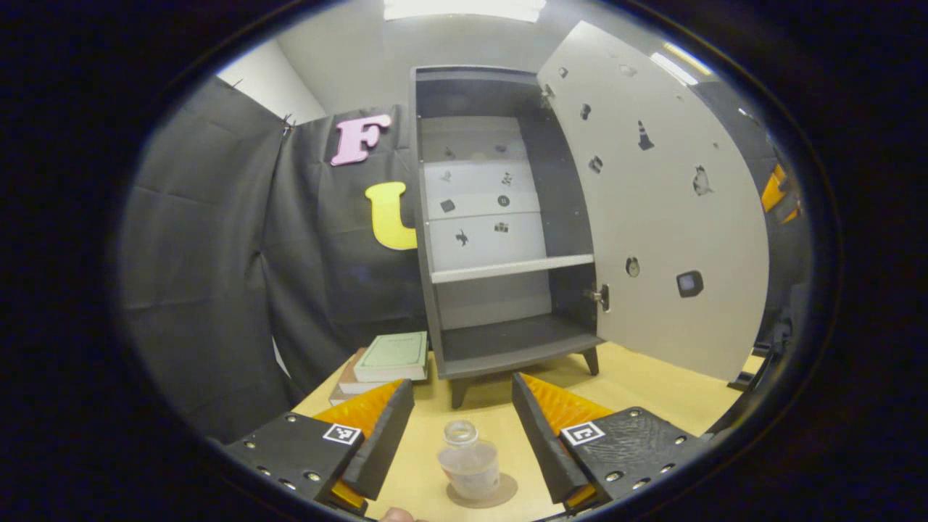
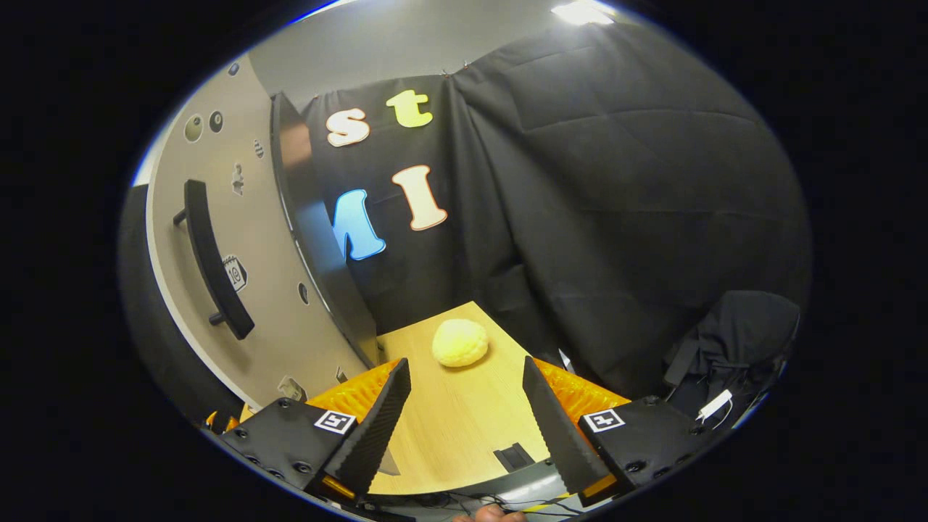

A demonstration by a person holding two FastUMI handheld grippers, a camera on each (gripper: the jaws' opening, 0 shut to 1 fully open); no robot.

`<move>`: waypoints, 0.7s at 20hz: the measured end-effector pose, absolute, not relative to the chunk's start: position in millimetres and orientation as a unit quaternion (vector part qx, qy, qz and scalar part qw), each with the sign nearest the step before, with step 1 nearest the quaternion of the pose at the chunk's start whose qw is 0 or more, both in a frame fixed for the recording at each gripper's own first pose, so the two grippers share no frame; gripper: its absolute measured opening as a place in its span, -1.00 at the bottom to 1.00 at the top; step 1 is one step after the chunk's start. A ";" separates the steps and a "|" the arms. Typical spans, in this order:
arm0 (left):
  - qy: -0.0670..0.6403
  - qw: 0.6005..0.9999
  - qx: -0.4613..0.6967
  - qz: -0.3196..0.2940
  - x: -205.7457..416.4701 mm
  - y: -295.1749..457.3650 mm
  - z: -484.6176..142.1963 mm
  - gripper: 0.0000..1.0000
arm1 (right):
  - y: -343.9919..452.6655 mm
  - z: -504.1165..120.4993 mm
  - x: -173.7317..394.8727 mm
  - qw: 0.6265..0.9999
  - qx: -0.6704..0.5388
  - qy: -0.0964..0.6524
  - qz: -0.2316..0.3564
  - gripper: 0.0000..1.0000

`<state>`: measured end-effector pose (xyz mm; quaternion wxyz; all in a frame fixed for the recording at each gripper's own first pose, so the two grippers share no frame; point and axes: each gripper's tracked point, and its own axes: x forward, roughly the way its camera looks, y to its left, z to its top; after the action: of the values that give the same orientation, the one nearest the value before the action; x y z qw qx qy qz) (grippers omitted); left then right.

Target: Open the cabinet door with the right hand, grasp the bottle in the cabinet with the left hand and place it on the coaster, then close the cabinet door with the right hand.

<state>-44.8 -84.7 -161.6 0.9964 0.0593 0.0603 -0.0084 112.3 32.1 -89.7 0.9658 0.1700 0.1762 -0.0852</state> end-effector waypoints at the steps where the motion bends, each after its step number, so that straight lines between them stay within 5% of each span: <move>1: 0.059 0.997 0.056 -0.006 -47.0 -86.7 -145.0 0.65 | 31.7 -87.4 114.9 0.965 0.178 0.172 -0.086 0.96; 14: 0.080 0.996 -0.044 0.023 -40.0 -100.9 38.7 0.65 | 30.9 -31.1 155.3 0.988 0.110 0.097 -0.046 0.96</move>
<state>-40.0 -100.9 38.7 0.9955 -0.0442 0.0803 0.0233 155.3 30.9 -31.1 0.9882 0.1097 0.0967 -0.0457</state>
